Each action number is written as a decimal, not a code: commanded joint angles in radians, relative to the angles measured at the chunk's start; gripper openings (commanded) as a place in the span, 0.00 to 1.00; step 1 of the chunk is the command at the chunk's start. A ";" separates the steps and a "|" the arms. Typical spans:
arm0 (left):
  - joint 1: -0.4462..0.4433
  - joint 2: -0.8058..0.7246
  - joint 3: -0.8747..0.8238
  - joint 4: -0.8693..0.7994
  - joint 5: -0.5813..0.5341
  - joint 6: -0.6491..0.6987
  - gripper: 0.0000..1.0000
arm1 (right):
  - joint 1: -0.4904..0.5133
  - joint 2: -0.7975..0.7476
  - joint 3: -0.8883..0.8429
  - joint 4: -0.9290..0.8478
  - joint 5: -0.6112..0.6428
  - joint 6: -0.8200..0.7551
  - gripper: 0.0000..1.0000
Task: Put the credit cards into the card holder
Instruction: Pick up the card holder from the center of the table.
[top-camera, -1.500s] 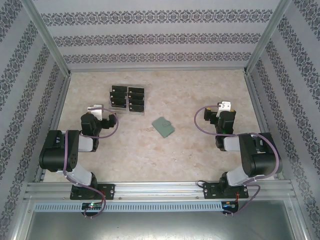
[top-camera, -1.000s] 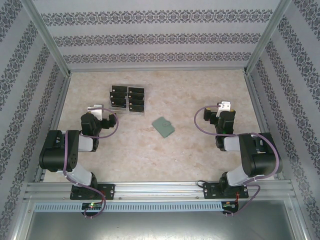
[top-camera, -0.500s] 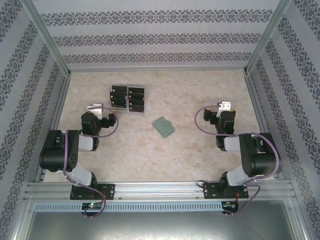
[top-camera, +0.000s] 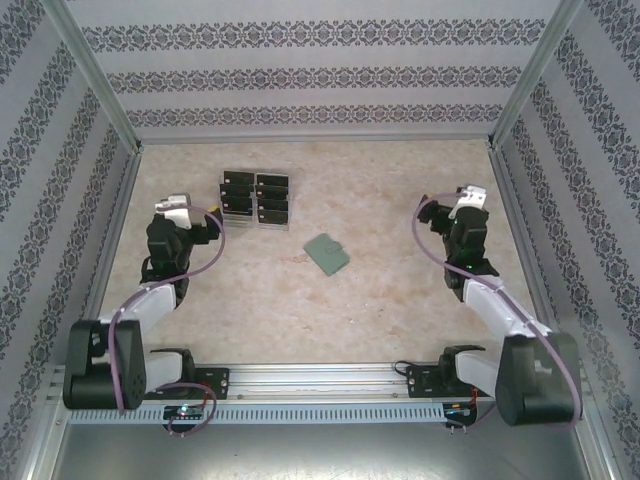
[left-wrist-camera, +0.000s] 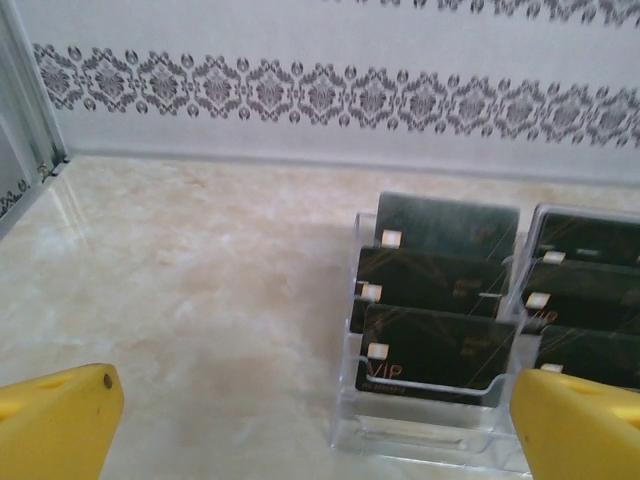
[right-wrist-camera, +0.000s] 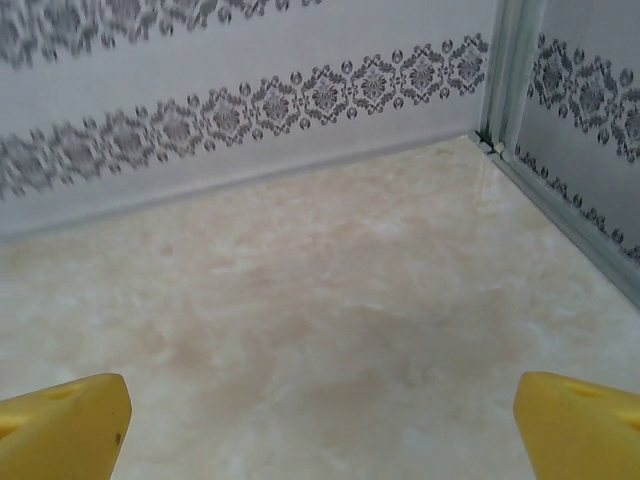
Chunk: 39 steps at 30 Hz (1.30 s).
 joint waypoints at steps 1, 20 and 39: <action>-0.014 -0.116 0.066 -0.270 -0.015 -0.171 1.00 | -0.030 -0.073 0.060 -0.280 -0.115 0.225 0.98; -0.334 -0.420 0.141 -0.852 -0.083 -0.573 1.00 | 0.583 0.387 0.525 -0.868 -0.162 0.055 0.98; -0.359 -0.006 0.304 -0.781 -0.011 -0.553 1.00 | 0.663 0.830 0.960 -1.151 0.047 -0.105 0.64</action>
